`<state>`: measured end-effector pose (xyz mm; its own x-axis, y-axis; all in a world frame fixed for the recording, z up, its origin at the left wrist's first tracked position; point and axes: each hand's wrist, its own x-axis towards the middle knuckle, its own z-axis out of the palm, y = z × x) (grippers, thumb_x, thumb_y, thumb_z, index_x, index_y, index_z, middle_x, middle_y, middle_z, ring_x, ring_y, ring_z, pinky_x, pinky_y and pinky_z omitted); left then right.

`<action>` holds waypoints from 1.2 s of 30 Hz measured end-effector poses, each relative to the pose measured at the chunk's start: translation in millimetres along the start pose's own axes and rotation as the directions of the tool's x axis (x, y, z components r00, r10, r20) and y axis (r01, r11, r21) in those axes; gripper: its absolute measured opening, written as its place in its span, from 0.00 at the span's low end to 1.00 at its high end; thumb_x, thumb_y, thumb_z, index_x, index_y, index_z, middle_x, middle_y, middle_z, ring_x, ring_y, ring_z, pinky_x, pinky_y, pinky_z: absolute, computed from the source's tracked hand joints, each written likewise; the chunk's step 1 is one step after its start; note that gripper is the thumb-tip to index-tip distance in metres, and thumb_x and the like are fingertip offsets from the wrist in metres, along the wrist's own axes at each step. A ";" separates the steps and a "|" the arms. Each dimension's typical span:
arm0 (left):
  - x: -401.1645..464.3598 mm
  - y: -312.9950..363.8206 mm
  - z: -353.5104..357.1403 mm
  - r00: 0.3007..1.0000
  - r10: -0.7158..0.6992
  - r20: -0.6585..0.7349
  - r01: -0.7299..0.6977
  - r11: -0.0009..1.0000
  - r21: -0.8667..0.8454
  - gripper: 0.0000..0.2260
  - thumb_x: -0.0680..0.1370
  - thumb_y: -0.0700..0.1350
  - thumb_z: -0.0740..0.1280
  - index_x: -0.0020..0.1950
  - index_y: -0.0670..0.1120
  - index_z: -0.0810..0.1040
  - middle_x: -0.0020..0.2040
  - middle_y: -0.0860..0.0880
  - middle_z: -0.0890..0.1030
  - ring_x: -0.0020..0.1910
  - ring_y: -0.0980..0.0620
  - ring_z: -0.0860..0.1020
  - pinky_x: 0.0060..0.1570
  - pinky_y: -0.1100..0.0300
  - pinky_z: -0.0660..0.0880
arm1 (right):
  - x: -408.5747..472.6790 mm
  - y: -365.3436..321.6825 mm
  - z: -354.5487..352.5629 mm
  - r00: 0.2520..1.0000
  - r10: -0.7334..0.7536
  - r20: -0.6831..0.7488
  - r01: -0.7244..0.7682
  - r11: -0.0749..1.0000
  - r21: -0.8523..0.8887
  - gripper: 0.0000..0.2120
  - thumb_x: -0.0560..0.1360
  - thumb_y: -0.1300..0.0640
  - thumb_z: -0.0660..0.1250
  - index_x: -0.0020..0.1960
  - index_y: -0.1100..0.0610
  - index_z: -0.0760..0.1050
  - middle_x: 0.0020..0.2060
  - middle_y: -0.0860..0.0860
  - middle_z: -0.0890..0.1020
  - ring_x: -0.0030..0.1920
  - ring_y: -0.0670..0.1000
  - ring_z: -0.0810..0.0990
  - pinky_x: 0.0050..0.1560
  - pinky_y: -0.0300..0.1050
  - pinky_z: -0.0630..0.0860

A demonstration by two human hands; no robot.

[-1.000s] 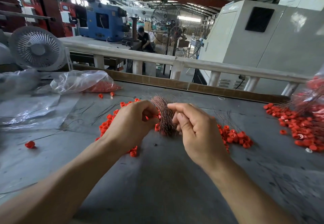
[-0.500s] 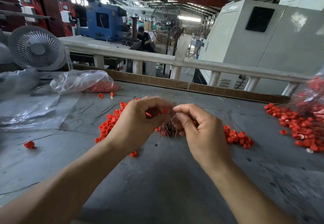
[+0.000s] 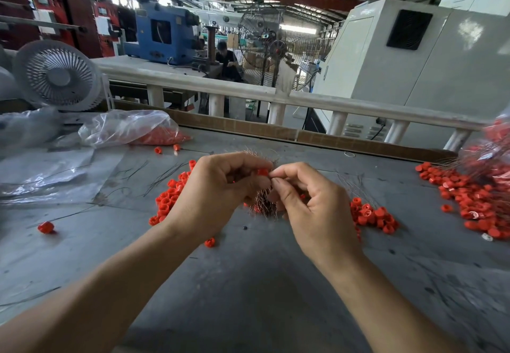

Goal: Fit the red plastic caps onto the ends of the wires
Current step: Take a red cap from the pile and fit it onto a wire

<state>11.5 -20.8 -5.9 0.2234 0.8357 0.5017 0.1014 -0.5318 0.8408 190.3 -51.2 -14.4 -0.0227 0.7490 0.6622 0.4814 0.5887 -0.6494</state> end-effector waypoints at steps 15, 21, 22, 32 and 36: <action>-2.5 4.6 1.9 1.000 0.006 0.015 -0.006 1.000 0.001 0.13 0.78 0.33 0.70 0.57 0.47 0.84 0.42 0.50 0.86 0.41 0.53 0.85 0.44 0.63 0.81 | -1.8 -1.5 1.7 0.999 0.033 -0.002 -0.033 0.999 0.004 0.06 0.81 0.61 0.68 0.56 0.53 0.81 0.40 0.44 0.85 0.44 0.46 0.85 0.45 0.48 0.80; -2.9 4.4 2.8 1.000 -0.005 0.020 0.004 0.999 0.035 0.12 0.78 0.33 0.70 0.58 0.46 0.85 0.44 0.48 0.86 0.43 0.47 0.85 0.47 0.55 0.83 | -2.9 -3.6 1.2 1.000 0.024 -0.011 -0.024 1.000 -0.002 0.04 0.81 0.60 0.69 0.55 0.55 0.81 0.41 0.42 0.85 0.45 0.42 0.84 0.45 0.45 0.80; -2.9 4.5 2.6 1.000 -0.004 0.023 0.003 0.999 0.041 0.12 0.78 0.33 0.70 0.58 0.46 0.85 0.44 0.47 0.86 0.43 0.46 0.84 0.47 0.53 0.83 | -2.8 -3.4 1.2 1.000 0.024 -0.009 -0.024 1.000 -0.003 0.04 0.81 0.60 0.69 0.55 0.55 0.81 0.41 0.42 0.85 0.45 0.42 0.84 0.45 0.44 0.80; -3.2 4.2 2.3 0.999 -0.002 0.038 -0.002 0.994 0.113 0.13 0.79 0.35 0.71 0.58 0.49 0.85 0.44 0.51 0.86 0.40 0.52 0.84 0.43 0.60 0.82 | -3.5 0.9 0.8 0.996 0.078 0.042 -0.079 0.997 0.013 0.05 0.81 0.60 0.69 0.54 0.52 0.80 0.43 0.41 0.85 0.43 0.43 0.85 0.44 0.45 0.81; -3.8 5.6 2.2 0.999 -0.006 0.052 -0.003 0.988 0.156 0.12 0.78 0.35 0.71 0.58 0.49 0.85 0.43 0.54 0.86 0.39 0.55 0.83 0.42 0.63 0.80 | -4.5 2.8 0.6 0.990 0.119 0.071 -0.120 0.993 0.009 0.06 0.81 0.61 0.69 0.54 0.50 0.79 0.41 0.41 0.86 0.43 0.44 0.85 0.43 0.46 0.81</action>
<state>13.4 -27.3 -3.5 0.2729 0.8304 0.4858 0.2504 -0.5489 0.7975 191.2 -52.8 -19.4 -0.0269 0.8335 0.5518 0.4723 0.4971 -0.7278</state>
